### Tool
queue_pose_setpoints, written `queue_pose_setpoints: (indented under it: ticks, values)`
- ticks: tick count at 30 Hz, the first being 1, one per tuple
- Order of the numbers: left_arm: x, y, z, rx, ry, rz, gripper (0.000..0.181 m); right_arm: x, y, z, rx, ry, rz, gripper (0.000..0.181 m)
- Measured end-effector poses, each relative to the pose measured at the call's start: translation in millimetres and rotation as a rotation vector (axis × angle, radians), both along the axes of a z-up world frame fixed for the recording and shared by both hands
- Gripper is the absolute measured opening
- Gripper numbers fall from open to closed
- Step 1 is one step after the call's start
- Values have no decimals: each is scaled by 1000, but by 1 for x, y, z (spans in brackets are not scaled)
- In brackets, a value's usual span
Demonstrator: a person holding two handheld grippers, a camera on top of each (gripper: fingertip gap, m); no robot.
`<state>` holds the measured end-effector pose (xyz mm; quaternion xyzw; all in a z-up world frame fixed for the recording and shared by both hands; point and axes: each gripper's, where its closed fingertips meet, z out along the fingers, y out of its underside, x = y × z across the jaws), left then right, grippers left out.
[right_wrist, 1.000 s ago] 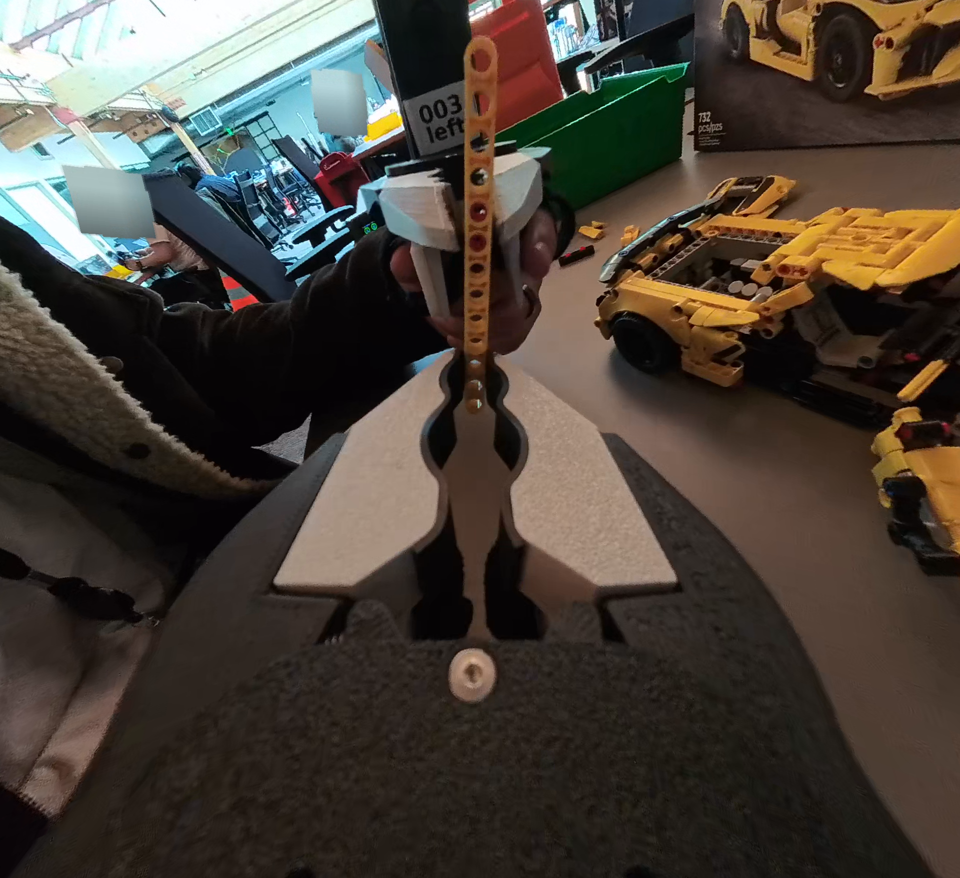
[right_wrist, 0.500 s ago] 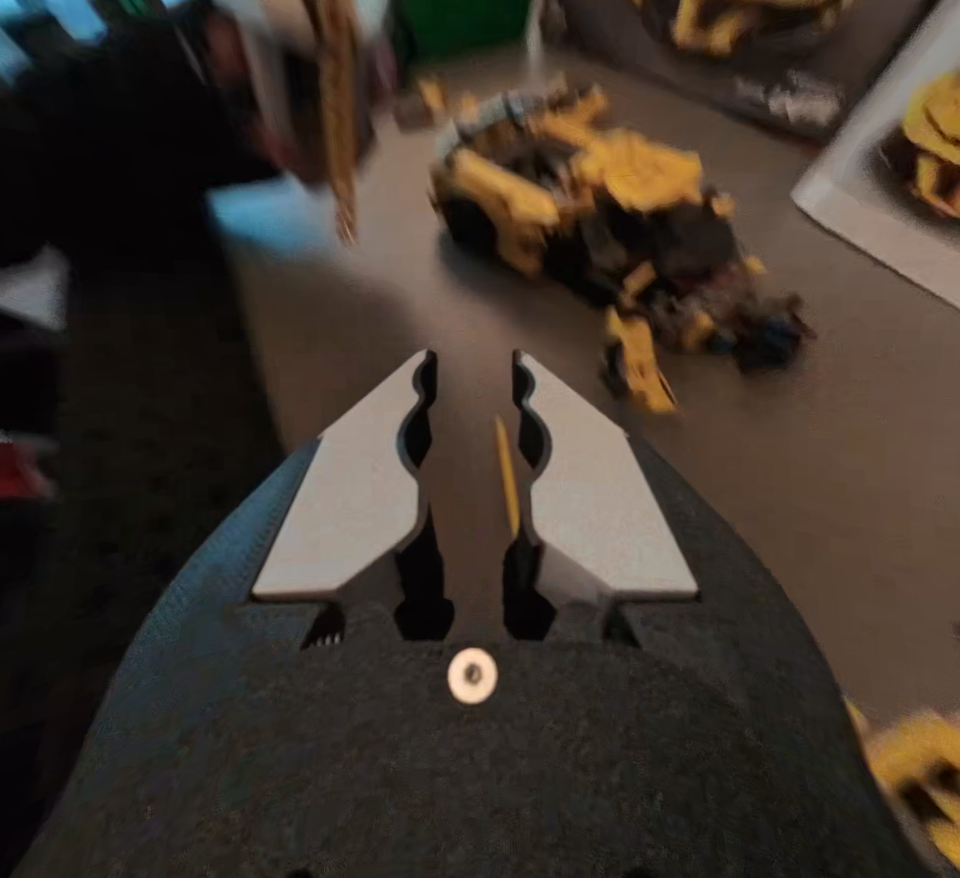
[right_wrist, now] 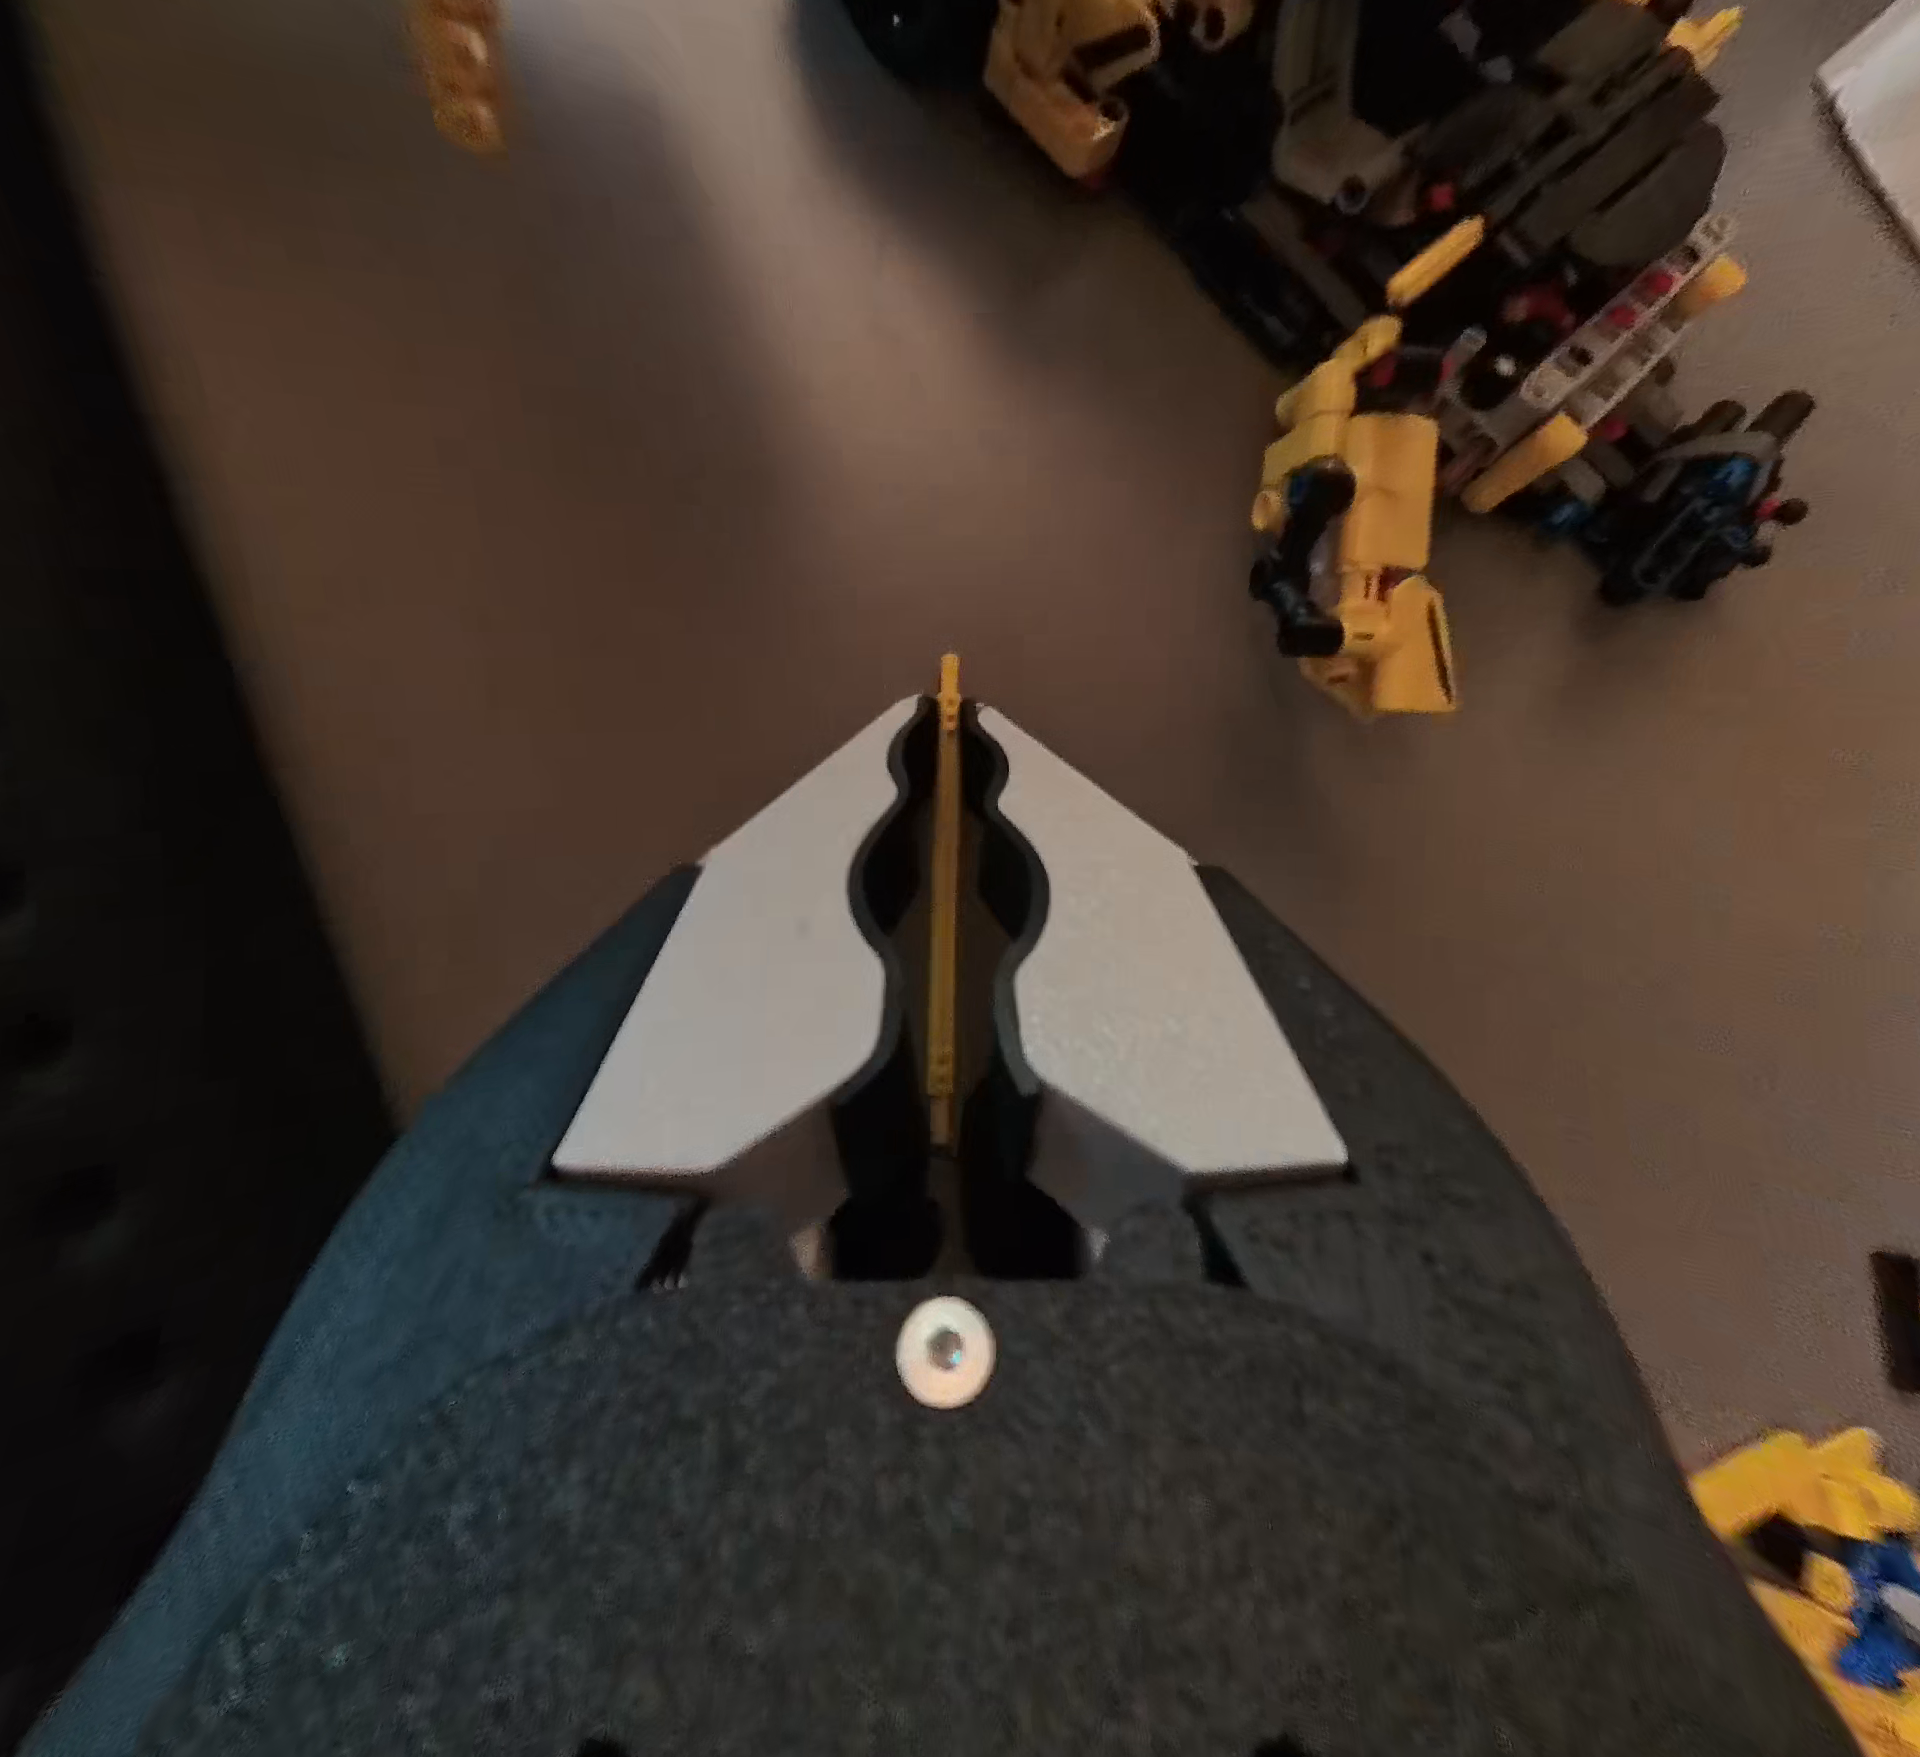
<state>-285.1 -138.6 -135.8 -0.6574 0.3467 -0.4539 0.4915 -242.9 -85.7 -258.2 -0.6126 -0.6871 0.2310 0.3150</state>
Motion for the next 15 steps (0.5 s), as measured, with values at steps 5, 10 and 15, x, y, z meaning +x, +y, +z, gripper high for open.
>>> queue_pose_setpoints:
  ticks: [5,10,15]
  values:
    - [-3,1,-5,-15,-19,-22,7,-25,-49,103,110,265,110,3]
    - [3,-7,-6,12,0,-68,7,-27,-54,115,333,191,108,3]
    - [8,-8,-14,0,39,-79,7,-30,-53,106,308,187,110,3]
